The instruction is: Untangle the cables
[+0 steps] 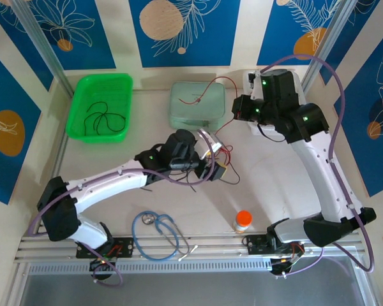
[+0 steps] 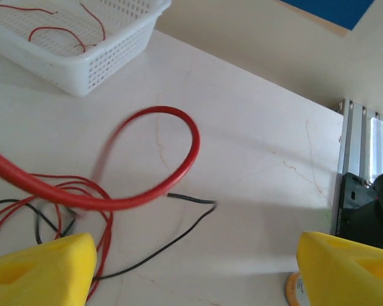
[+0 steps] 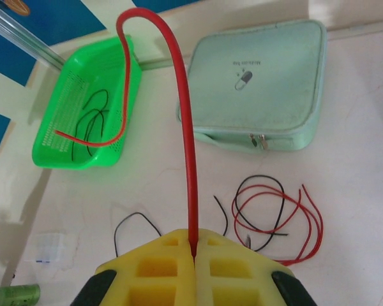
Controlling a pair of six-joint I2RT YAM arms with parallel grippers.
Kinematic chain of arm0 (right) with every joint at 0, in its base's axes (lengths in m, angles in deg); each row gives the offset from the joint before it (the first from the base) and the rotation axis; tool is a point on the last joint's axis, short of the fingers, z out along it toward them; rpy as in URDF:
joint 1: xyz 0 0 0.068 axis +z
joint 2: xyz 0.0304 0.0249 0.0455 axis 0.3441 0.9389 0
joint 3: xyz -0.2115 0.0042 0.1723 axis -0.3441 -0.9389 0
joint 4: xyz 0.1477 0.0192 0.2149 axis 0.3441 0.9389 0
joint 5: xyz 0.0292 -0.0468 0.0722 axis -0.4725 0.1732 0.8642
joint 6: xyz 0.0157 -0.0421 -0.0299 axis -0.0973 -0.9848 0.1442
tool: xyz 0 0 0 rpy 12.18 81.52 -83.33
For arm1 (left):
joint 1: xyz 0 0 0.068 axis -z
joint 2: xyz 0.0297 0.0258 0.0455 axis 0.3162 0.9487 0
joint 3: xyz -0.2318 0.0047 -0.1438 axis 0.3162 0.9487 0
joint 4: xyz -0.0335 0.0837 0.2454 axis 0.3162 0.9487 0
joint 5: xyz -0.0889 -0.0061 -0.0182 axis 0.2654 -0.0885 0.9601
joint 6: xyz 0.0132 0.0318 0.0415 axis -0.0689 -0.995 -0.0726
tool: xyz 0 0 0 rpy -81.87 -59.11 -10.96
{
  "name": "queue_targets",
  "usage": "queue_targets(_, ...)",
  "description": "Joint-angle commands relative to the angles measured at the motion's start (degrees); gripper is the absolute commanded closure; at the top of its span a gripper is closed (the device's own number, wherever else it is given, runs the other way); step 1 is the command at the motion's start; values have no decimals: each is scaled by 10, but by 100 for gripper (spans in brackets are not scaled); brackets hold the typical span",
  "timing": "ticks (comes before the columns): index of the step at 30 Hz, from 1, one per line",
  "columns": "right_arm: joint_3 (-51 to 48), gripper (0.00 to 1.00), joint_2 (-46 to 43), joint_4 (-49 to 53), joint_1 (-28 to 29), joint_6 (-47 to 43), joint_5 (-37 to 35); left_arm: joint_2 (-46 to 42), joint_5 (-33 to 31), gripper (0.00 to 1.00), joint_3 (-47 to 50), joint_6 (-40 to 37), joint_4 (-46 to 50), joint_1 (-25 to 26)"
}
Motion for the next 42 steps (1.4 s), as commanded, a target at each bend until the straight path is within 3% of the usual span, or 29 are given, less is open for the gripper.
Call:
queue_targets(1, 40, 100, 10, 14, -6, -17, 8, -18, -51, 18, 13, -27, -16, 28)
queue_targets(5, 68, 100, 21, 19, -7, -23, 14, -41, -118, 18, 43, -44, -20, 56)
queue_targets(11, 111, 100, 32, 36, -10, -31, 15, -32, -203, 16, 68, -44, -21, 57)
queue_targets(22, 236, 100, 51, 90, -54, -56, 21, 108, -261, 19, 38, -34, -80, 49)
queue_targets(29, 284, 100, 56, 100, -75, -51, 48, 213, -247, 27, -23, -31, -141, 25)
queue_targets(32, 294, 100, 53, 107, -77, -52, 49, 243, -229, 34, -47, -25, -165, 11)
queue_targets(42, 293, 100, 24, 113, -99, -54, 48, 270, -232, 84, -54, -10, -179, -25)
